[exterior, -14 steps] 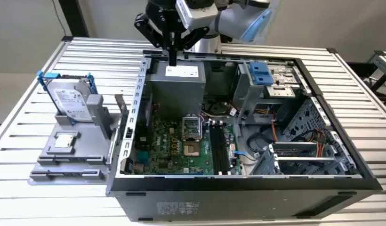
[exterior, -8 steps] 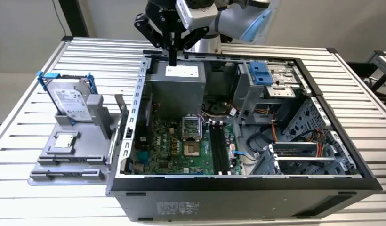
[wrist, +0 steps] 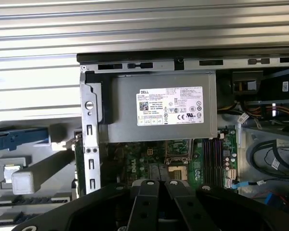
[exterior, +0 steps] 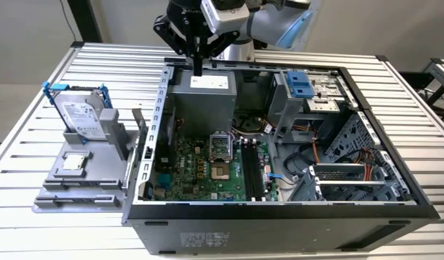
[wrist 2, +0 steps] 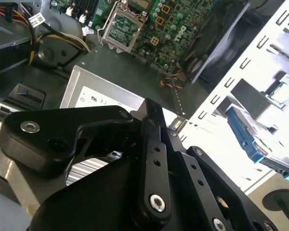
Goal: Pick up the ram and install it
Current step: 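Reach for the ram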
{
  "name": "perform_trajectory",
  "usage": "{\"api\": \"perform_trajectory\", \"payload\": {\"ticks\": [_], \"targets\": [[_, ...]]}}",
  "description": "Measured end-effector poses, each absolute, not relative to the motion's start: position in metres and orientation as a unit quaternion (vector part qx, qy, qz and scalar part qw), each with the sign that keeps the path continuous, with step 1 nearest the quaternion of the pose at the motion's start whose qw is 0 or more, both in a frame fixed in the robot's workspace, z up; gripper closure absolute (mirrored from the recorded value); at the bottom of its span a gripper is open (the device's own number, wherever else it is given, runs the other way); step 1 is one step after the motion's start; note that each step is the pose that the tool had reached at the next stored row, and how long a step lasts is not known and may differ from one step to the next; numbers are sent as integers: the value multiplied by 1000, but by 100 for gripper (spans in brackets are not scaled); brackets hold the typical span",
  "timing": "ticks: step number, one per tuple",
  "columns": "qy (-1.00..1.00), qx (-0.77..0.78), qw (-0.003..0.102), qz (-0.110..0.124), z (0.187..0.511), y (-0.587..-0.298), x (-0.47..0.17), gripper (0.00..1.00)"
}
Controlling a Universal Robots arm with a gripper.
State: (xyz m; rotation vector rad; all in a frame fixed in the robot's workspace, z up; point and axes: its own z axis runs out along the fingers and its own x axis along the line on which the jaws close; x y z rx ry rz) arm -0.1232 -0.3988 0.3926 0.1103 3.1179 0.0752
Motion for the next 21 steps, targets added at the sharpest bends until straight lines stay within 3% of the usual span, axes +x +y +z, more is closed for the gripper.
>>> {"api": "perform_trajectory", "payload": {"ticks": [21], "targets": [[999, 35, 10, 24, 393, -399, -153, 100]]}}
